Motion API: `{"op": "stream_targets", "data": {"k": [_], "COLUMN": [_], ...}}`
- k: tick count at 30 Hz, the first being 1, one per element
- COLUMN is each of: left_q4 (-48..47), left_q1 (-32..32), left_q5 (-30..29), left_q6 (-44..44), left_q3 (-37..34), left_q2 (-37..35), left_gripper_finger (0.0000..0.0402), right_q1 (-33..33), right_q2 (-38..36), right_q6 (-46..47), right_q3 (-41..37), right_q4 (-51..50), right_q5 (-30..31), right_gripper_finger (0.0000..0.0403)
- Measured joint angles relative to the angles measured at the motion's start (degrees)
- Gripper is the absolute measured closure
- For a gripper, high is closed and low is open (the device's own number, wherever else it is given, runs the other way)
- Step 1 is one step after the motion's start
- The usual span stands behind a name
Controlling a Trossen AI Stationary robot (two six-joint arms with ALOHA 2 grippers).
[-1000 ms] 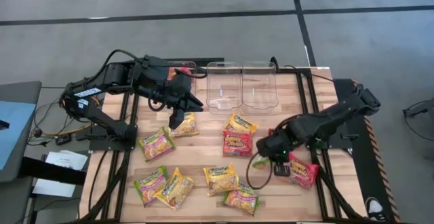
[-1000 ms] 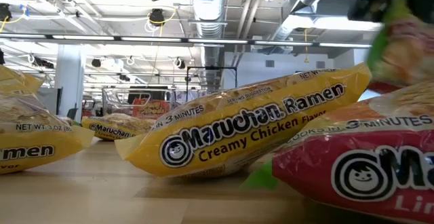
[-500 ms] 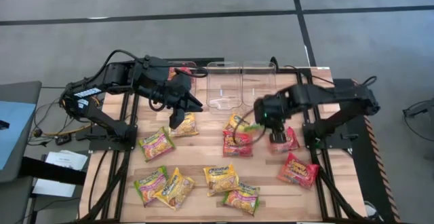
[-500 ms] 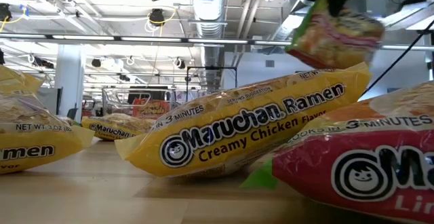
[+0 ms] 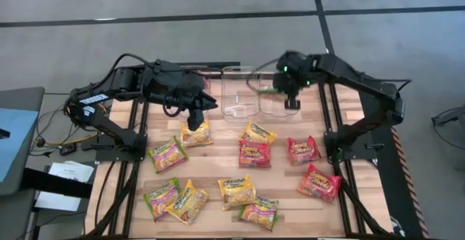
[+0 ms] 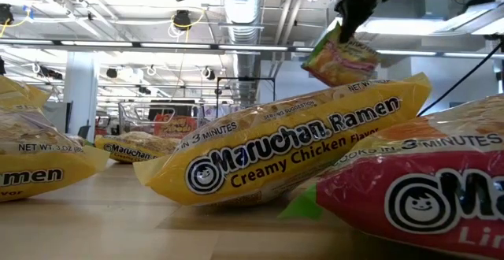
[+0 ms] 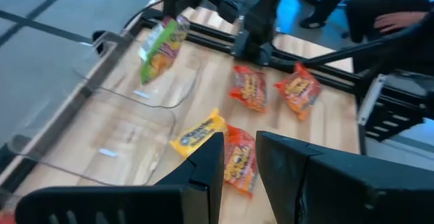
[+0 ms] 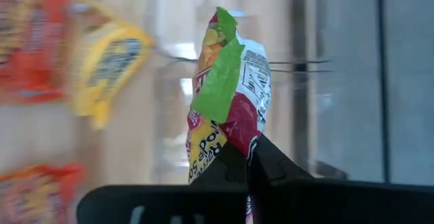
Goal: Sort Maruchan noodles
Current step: Put the green noodle pack into the right transparent bin
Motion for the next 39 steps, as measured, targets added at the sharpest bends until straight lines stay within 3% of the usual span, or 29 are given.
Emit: {"op": "stream_targets", "data": {"k": [7,13,27,39], "left_q4": [-2.4,-3.3,-3.3,-3.5], "left_q1": [3.1,6.9,15.5,17.1], "left_q5": [-3.3,-6.6,-6.4,-6.4], "left_q6": [2.5,7.5,13.1,15.3], "left_q3": [0.0,0.0,0.0,0.0], "left_q2": [0.0,0.0,0.0,0.0], "left_gripper_finger": [0.0329,0.0329,0.0329,0.0329], "right_q1": [-10.6,-15.8,-17.0,-17.5], "right_q2": [1.8,7.5,19.3,26.3], "right_q6": [-7.0,-12.3,-18.0,-19.3], "right_q3": [0.0,0.0,0.0,0.0], "right_q4": [8.4,10.2,9.4,12.4], "right_q5": [0.5,1.5,3.0,6.9], "right_gripper_finger": [0.0398,0.0398,0.0398,0.0379]}}
